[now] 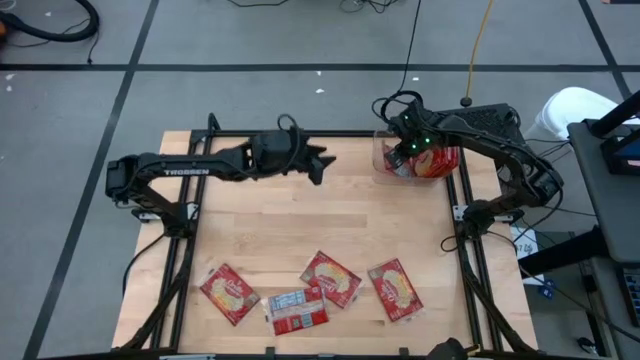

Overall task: Sort popcorn bags into baskets
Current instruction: Adjust the red popcorn bag in the transparent bin

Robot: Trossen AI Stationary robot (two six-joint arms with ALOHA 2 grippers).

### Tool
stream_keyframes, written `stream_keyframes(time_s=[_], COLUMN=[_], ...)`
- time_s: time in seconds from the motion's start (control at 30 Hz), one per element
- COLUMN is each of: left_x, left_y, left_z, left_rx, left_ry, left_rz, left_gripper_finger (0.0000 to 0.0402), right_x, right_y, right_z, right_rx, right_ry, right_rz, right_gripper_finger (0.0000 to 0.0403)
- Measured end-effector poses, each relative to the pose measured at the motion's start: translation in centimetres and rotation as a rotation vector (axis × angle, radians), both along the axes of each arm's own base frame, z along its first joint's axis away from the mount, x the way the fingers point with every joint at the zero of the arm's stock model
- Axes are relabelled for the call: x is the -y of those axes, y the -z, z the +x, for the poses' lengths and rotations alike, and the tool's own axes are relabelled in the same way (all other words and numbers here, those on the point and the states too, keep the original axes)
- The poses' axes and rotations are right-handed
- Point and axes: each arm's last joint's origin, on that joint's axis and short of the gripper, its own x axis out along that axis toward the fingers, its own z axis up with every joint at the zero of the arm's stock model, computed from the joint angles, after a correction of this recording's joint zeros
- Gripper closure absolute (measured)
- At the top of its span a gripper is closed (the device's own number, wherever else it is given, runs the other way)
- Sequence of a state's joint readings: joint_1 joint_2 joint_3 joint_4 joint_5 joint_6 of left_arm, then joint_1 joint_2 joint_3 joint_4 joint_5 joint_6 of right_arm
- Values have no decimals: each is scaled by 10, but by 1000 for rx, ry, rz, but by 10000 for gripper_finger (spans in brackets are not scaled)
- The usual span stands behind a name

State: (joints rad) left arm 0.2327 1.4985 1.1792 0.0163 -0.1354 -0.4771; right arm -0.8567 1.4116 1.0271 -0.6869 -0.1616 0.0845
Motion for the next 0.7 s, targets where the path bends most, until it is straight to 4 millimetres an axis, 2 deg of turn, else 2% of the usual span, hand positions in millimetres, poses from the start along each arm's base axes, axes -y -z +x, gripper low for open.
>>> stream_keyframes(time_s=[0.23,0.33,0.53,0.7], left_x=[-30,-44,-73,-88], left_y=[-42,-53,-40,-17], left_z=[7,13,41,74], left_rx=[13,26,4,-62], left_ry=[-35,-50,54,161], left_rz=[172,214,163,213], left_gripper_finger=[160,160,161,161], right_x=[-1,-2,-4,-4], right_y=[-8,-12,-15,-14], right_z=[-14,-19,-27,-30], right_rx=[-12,-20,-46,-61], right_ry=[33,37,58,67], right_rz=[2,-6,-6,9], right_gripper_finger=[403,403,403,403])
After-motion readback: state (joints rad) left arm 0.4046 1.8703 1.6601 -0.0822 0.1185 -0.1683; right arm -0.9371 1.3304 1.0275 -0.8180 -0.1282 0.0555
